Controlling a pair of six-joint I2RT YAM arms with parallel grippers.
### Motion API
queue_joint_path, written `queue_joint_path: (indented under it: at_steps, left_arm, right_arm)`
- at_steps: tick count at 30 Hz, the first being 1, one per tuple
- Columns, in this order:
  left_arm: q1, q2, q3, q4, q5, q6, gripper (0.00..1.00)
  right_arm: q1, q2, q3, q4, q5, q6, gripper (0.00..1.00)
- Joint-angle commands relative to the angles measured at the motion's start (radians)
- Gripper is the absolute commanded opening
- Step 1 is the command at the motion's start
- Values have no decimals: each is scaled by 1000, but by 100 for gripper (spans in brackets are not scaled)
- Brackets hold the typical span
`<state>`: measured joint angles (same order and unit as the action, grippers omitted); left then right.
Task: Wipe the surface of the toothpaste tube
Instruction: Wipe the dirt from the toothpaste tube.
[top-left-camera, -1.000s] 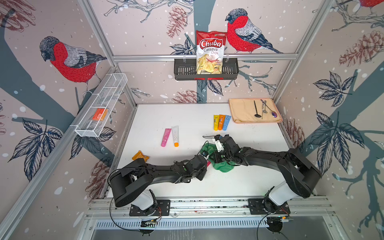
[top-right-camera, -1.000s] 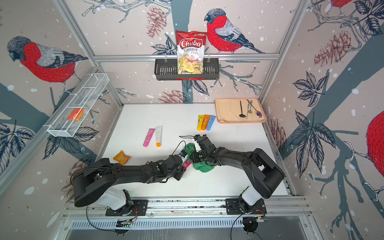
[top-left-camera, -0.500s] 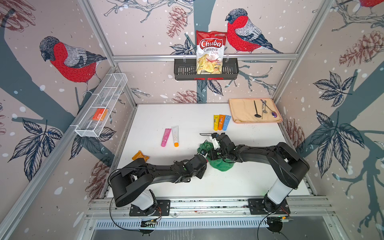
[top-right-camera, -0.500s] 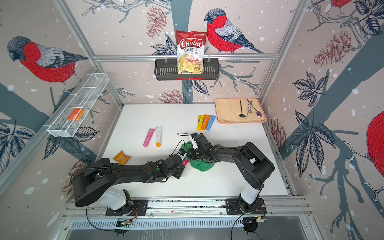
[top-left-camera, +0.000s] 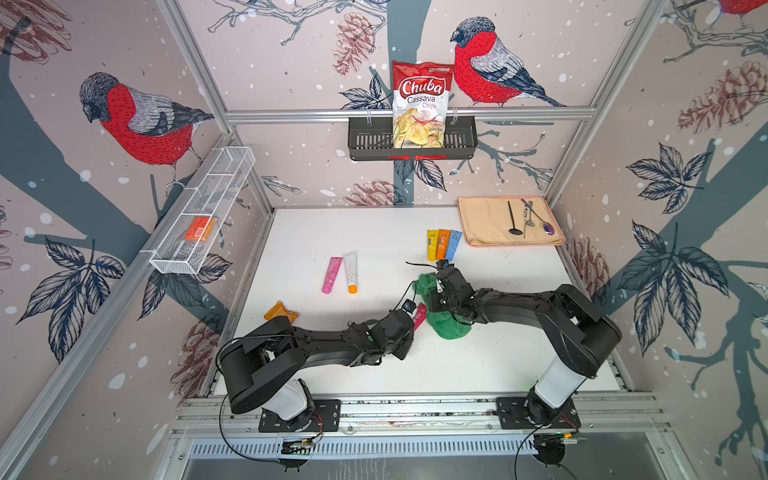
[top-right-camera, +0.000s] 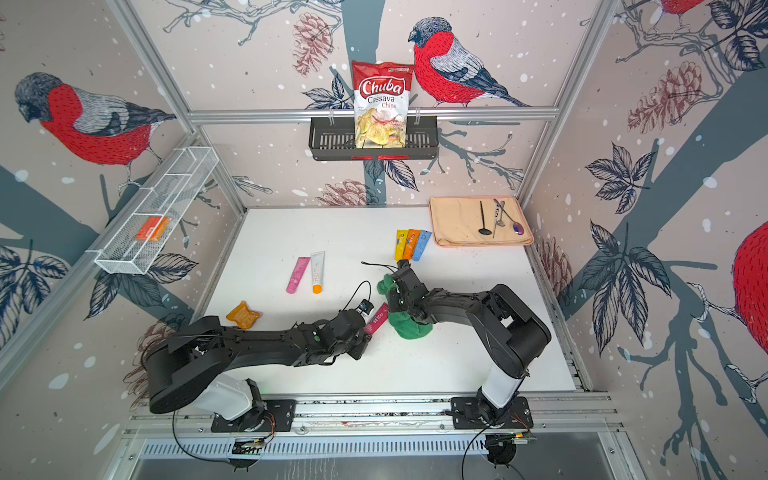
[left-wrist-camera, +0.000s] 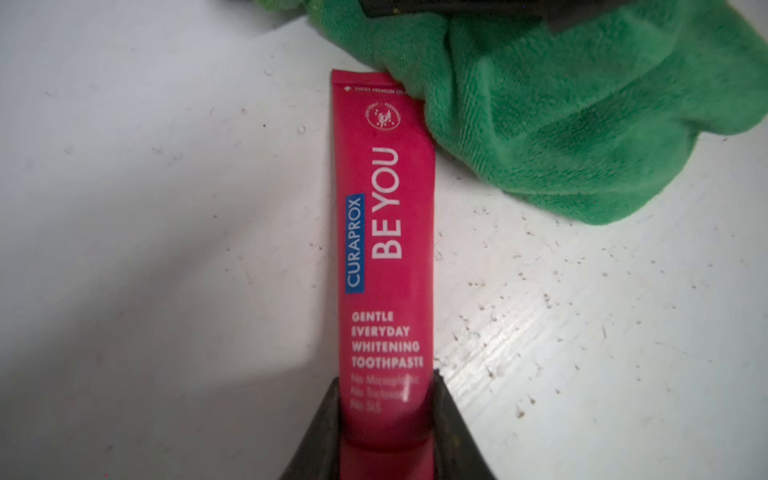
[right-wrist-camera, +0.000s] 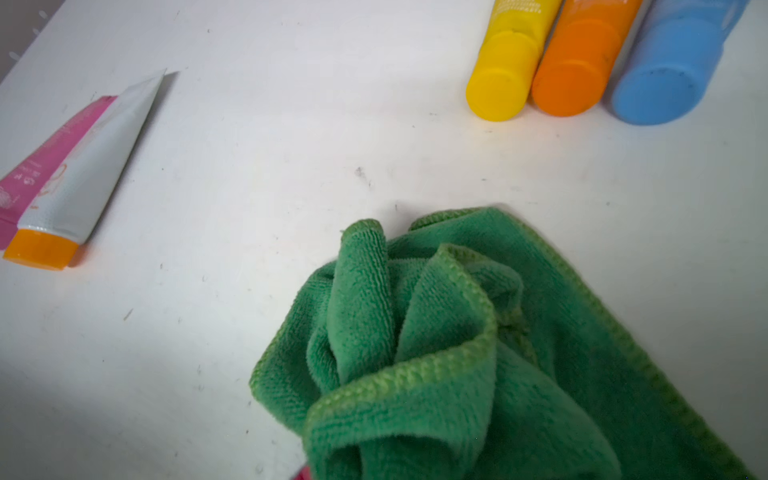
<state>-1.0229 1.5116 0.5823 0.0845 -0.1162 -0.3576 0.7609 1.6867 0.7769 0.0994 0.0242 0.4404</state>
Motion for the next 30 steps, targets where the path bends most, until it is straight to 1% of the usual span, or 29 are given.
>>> queue_joint_path:
  at_steps: [1, 3, 7, 10, 13, 16, 20, 24, 30]
  left_arm:
    - [-2, -1, 0, -14, 22, 13, 19]
    - [-2, -5, -3, -13, 20, 11, 19]
    - [-2, 1, 1, -13, 22, 14, 19]
    - [-2, 8, 6, -15, 25, 17, 19]
    - [-1, 6, 4, -15, 24, 17, 19]
    - [-2, -6, -4, -12, 20, 14, 19]
    - [-2, -8, -5, -9, 20, 13, 19]
    - [-2, -1, 1, -13, 23, 15, 19]
    - [-2, -8, -6, -9, 23, 16, 19]
  right_arm:
    - [42, -45, -21, -64, -121, -10, 11]
    - [55, -79, -42, -25, -200, 0, 11]
    - [79, -148, -95, 50, -312, 31, 12]
    - [90, -156, -114, 87, -354, 43, 12]
    - [93, -121, -105, 78, -322, 44, 12]
    - [94, -85, -87, 47, -256, 42, 12]
    - [88, -38, -56, -45, -96, 27, 12]
    - [37, -8, -69, -69, -33, 13, 11]
    - [-49, -6, -80, -99, 68, -9, 11]
